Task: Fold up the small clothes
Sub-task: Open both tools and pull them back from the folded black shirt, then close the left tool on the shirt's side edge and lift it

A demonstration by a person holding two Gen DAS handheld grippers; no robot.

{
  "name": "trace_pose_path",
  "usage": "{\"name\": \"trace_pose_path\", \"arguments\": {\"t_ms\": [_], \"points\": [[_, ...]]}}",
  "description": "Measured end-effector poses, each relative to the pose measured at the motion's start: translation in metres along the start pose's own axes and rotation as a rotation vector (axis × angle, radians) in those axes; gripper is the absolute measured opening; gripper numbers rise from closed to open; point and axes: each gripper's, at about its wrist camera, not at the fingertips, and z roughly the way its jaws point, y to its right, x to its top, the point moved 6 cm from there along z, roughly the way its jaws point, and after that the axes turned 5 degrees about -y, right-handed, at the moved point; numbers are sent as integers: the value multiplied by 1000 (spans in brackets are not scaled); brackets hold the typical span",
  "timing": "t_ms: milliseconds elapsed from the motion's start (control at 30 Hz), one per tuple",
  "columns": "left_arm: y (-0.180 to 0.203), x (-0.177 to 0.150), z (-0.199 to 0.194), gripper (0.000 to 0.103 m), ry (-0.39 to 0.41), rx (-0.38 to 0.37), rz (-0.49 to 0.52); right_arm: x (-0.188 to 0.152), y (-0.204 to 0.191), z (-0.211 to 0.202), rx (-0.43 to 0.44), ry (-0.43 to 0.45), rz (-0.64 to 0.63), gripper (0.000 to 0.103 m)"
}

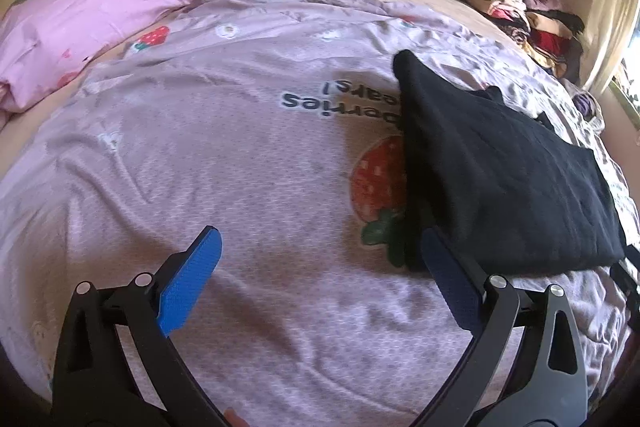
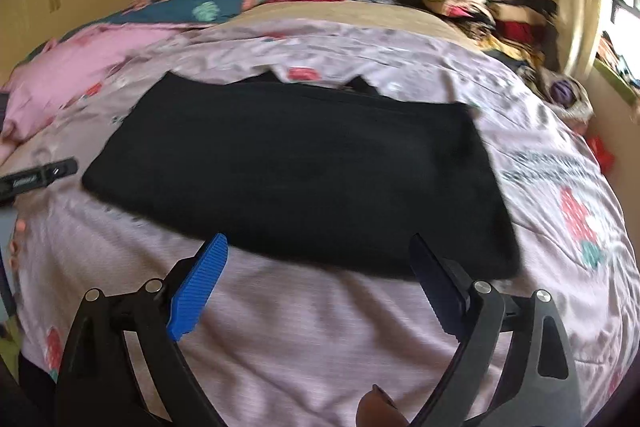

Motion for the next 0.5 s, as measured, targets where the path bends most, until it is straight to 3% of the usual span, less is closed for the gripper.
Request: {"name": "trace_pose_path", "arguments": {"t_ms": [300, 500], "points": [[-30, 6, 2, 93, -5, 1, -87, 15, -89, 29, 34, -22, -207, 93], [-34, 18, 6, 93, -10, 2, -79, 23, -134, 49, -7, -15, -350, 93]]}}
